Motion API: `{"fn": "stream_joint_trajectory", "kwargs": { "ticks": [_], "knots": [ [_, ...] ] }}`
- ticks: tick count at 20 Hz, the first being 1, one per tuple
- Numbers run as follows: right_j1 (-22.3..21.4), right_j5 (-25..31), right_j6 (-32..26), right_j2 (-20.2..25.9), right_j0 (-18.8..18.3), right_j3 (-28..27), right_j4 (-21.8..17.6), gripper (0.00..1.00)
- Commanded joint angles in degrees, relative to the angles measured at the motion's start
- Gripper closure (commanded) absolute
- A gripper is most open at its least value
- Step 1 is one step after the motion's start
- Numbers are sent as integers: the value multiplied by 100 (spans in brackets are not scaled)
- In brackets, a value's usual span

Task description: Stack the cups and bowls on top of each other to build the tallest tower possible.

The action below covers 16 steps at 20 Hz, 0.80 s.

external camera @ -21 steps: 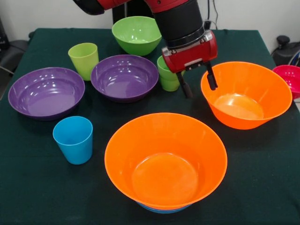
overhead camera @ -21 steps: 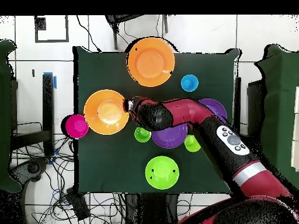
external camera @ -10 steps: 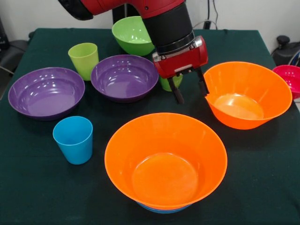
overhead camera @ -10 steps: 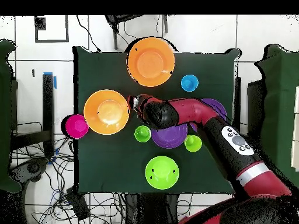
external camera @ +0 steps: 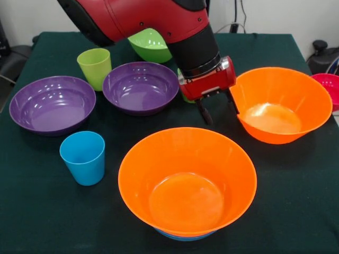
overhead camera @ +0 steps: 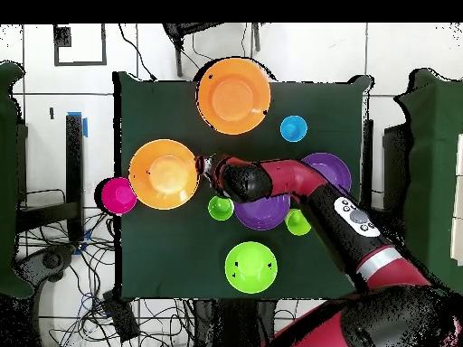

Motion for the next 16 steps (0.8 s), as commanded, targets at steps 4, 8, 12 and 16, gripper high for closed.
{"fn": "stream_joint_trajectory", "kwargs": {
  "ticks": [4,8,12,16],
  "knots": [
    [483,470,-910,-375,-80,-111,-386,0],
    [463,503,-862,-333,-105,-41,-335,0],
    [415,494,-801,-295,-112,20,-306,0],
    [329,530,-717,-262,-97,64,-229,0]
  ]
}}
